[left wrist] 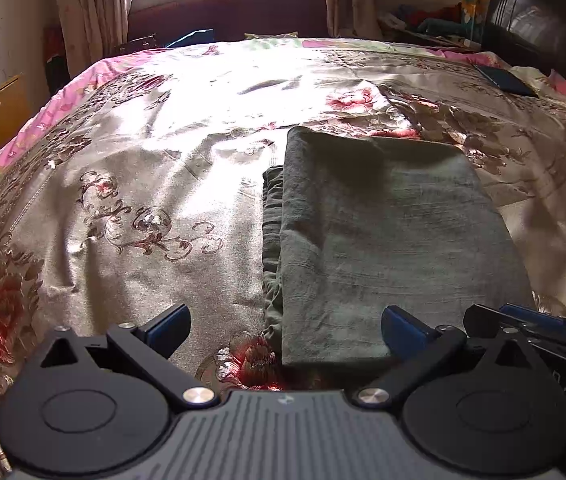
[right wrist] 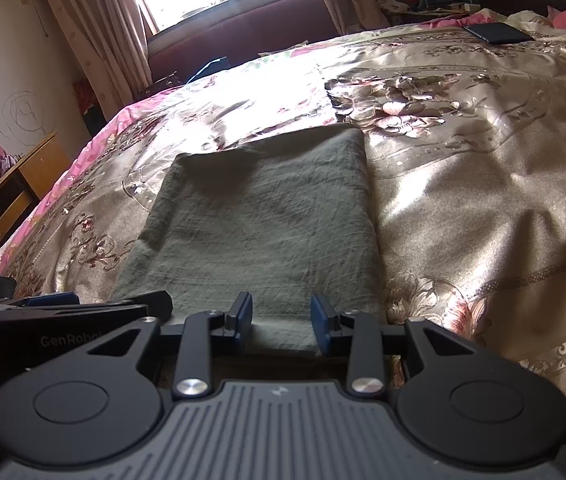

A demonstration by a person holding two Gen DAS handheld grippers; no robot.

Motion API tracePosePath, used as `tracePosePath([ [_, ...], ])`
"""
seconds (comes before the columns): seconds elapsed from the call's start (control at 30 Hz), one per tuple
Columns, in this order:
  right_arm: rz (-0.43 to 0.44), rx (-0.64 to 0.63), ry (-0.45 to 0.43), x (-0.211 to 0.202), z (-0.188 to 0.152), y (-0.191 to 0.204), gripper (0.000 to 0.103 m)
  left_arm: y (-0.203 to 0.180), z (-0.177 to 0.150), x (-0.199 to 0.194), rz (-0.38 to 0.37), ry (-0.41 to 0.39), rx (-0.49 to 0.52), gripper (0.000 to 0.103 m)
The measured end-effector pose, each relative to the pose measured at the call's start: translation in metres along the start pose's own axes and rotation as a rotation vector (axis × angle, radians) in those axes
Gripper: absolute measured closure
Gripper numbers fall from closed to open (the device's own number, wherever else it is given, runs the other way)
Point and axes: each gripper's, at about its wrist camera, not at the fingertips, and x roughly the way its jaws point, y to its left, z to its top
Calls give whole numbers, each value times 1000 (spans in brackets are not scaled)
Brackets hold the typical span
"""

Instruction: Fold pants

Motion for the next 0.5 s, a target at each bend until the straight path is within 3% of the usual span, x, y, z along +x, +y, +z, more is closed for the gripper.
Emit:
tracePosePath([
  [0.5, 0, 1, 1, 0, 0, 0, 69, 1, -1, 1, -1, 3, -2, 0],
])
